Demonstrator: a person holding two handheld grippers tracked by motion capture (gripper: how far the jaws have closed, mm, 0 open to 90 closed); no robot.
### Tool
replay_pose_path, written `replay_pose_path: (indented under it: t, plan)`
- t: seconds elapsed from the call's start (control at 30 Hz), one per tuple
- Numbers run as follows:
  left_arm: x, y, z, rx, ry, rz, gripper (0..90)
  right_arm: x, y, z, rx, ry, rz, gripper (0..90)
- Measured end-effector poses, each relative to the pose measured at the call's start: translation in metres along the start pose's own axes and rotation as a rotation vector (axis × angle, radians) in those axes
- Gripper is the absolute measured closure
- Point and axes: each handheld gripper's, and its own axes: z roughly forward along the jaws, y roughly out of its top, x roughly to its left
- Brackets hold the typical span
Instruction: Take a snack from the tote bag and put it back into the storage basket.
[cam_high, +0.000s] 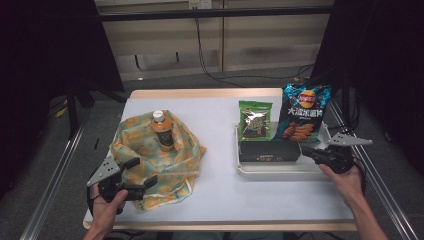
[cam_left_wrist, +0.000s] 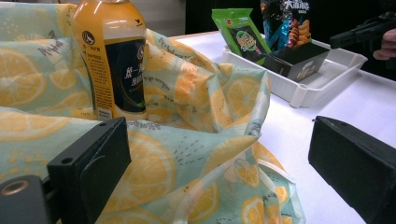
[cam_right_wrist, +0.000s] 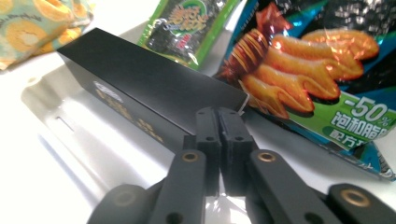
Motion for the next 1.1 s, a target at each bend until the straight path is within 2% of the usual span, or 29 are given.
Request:
replay_pose_path:
  t: [0.23,0.33,0.37,0.4,0.57,0.73,0.87,0.9,1.1]
  plan:
    - [-0.002,0.000,-0.001,0.002,0.022,0.002,5.3,0.018,0.004,-0.012,-0.042,-0.004,-0.020,73.0]
    - [-0.002,0.000,-0.001,0.002,0.014,0.003,5.3,0.025,0.005,-0.016,-0.064,-0.021,-0.021,64.5]
    - [-0.002,0.000,-0.001,0.002,0.014,0.003,5.3,0.025,0.005,-0.016,-0.064,-0.021,-0.021,64.5]
    - [-0.002,0.000,-0.001,0.004,0.019,0.001,5.3,0.032,0.005,-0.021,-0.078,-0.022,-0.027,58.9]
    - [-0.002,0.000,-0.002,0.001,0.021,0.004,5.3,0.051,0.005,-0.025,-0.099,-0.007,-0.038,53.1]
    - [0.000,-0.001,-0.002,0.001,0.016,-0.004,5.3,0.071,0.013,-0.014,-0.100,0.047,-0.064,49.6]
    - [0.001,-0.001,-0.002,0.007,0.029,-0.008,5.3,0.084,0.023,-0.002,-0.101,0.082,-0.067,47.0]
    - [0.001,-0.002,-0.001,0.003,0.019,-0.009,5.3,0.087,0.026,0.001,-0.101,0.096,-0.071,46.2]
    - [-0.001,-0.001,-0.002,0.005,0.027,-0.006,5.3,0.103,0.043,0.020,-0.116,0.145,-0.076,42.1]
